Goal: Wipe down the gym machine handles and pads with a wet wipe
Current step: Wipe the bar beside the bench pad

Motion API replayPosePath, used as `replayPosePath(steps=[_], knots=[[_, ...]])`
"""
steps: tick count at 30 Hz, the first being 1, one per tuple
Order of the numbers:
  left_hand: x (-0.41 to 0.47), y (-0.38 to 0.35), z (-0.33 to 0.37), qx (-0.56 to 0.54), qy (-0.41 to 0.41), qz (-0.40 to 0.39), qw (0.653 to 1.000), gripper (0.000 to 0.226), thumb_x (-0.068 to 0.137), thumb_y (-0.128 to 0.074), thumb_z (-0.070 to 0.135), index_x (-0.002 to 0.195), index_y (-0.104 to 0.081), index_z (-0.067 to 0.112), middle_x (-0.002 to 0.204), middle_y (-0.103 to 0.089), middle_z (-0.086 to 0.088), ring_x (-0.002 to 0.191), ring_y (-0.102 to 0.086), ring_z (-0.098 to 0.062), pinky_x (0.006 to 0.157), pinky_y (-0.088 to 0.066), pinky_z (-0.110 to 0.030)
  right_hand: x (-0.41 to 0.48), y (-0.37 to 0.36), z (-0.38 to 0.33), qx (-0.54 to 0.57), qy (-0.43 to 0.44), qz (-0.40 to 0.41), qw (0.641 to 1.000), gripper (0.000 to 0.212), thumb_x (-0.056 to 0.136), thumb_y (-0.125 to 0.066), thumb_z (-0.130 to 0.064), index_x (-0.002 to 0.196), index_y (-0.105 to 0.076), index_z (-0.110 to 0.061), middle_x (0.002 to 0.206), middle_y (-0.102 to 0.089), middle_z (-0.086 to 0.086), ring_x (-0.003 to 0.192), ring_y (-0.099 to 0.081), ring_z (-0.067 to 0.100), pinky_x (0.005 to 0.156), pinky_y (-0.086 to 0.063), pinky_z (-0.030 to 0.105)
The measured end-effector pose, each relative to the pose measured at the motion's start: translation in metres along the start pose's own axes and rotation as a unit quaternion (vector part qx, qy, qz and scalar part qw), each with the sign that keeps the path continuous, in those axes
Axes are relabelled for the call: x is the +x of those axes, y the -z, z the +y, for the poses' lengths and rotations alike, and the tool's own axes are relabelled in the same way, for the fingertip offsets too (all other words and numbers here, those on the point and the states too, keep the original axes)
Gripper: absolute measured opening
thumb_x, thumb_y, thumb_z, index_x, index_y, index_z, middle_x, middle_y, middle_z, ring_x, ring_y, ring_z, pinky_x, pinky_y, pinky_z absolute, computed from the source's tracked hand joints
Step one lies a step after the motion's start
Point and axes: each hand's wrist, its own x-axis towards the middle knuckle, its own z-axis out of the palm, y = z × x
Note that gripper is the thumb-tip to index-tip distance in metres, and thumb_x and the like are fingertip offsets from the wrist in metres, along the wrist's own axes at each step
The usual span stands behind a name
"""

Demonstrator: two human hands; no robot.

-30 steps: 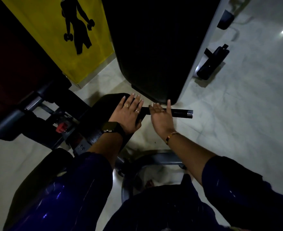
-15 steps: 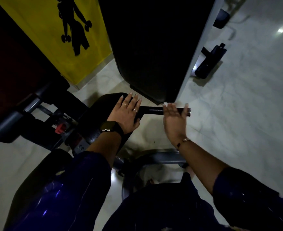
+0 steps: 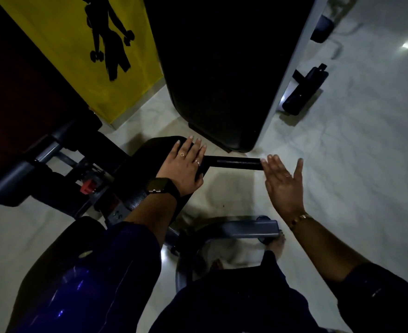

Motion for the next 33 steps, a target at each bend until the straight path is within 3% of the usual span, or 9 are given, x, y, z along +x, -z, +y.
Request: replayPosePath(steps=[2,4,8,10,14,22,26,30,33], knots=[[0.001,0.000,0.000,0.002,0.002,-0.002,1.000,0.076,0.096,-0.027,0.049,0.156,0.003,0.015,0.164,0.003,-0.009,0.151,0.006,-0.027,0.122,0.001,-0.046,0.013,0.001,-0.014,0.006,-0.031,-0.004,0.999,0.045,0.092,-0.042,-0.011,0.135,-0.052,-0.004,0.138,-0.053,0.016,0.130,-0.049,0.029,0.116,0.007,0.055],[0.000,-0.001,0.000,0.000,0.002,-0.001,1.000,0.076,0.096,-0.028,0.049,0.156,0.003,0.015,0.164,0.003,-0.009,0.151,0.006,-0.027,0.122,0.000,-0.046,0.031,-0.002,-0.039,0.011,-0.019,-0.019,1.000,0.049,0.082,-0.060,-0.004,0.131,-0.056,-0.002,0.133,-0.057,0.017,0.125,-0.054,0.029,0.115,0.001,0.057],[0.000,0.000,-0.001,-0.004,-0.001,0.002,1.000,0.077,0.095,-0.030,0.048,0.157,0.000,0.014,0.164,0.002,-0.009,0.151,0.005,-0.027,0.121,0.000,-0.046,0.065,-0.007,-0.095,0.048,0.072,-0.077,0.993,0.054,0.073,-0.065,0.002,0.127,-0.060,-0.003,0.130,-0.060,0.016,0.123,-0.056,0.027,0.112,-0.021,0.059],[0.000,0.000,-0.001,-0.002,-0.001,-0.001,1.000,0.077,0.094,-0.031,0.048,0.157,-0.001,0.014,0.164,0.001,-0.009,0.151,0.005,-0.027,0.121,0.000,-0.045,0.073,-0.010,-0.102,0.066,0.119,-0.080,0.987,0.052,0.074,-0.063,0.004,0.125,-0.061,-0.003,0.130,-0.060,0.016,0.123,-0.056,0.026,0.111,-0.025,0.057],[0.000,0.000,0.000,-0.007,0.001,0.001,1.000,0.077,0.094,-0.032,0.048,0.157,-0.002,0.014,0.164,0.000,-0.010,0.151,0.004,-0.027,0.121,-0.001,-0.045,0.066,-0.007,-0.071,0.014,0.169,-0.069,0.983,0.059,0.077,-0.053,0.000,0.136,-0.053,-0.007,0.136,-0.056,0.012,0.125,-0.055,0.023,0.112,-0.018,0.055],[0.000,0.001,-0.001,-0.020,-0.002,-0.001,1.000,0.075,0.096,-0.030,0.048,0.156,0.000,0.015,0.164,0.000,-0.009,0.151,0.004,-0.028,0.120,0.002,-0.046,0.042,-0.013,-0.051,0.044,0.047,0.001,0.998,0.044,0.082,-0.059,-0.003,0.126,-0.060,0.000,0.122,-0.064,0.018,0.114,-0.062,0.028,0.115,-0.015,0.055],[0.001,0.000,-0.003,-0.019,-0.011,-0.005,1.000,0.079,0.095,-0.031,0.050,0.156,0.003,0.014,0.164,0.002,-0.010,0.151,0.006,-0.028,0.121,0.001,-0.046,0.074,-0.011,-0.078,0.111,0.015,-0.065,0.992,0.040,0.077,-0.067,-0.003,0.117,-0.066,-0.003,0.111,-0.069,0.015,0.103,-0.067,0.026,0.112,-0.021,0.055],[0.001,0.002,-0.003,-0.012,-0.010,-0.017,1.000,0.084,0.094,-0.035,0.054,0.156,0.004,0.014,0.164,0.003,-0.009,0.151,0.007,-0.028,0.121,0.002,-0.046,0.106,-0.003,-0.107,0.149,0.056,-0.183,0.970,0.037,0.091,-0.051,-0.007,0.127,-0.058,-0.008,0.117,-0.066,0.010,0.106,-0.063,0.025,0.118,-0.012,0.048],[0.001,0.002,-0.002,-0.013,-0.007,-0.016,1.000,0.085,0.093,-0.038,0.054,0.156,0.002,0.014,0.164,0.001,-0.009,0.151,0.006,-0.028,0.120,0.003,-0.045,0.113,-0.001,-0.105,0.147,0.087,-0.213,0.962,0.039,0.094,-0.043,-0.009,0.131,-0.054,-0.015,0.122,-0.063,0.005,0.111,-0.060,0.021,0.119,-0.007,0.045]])
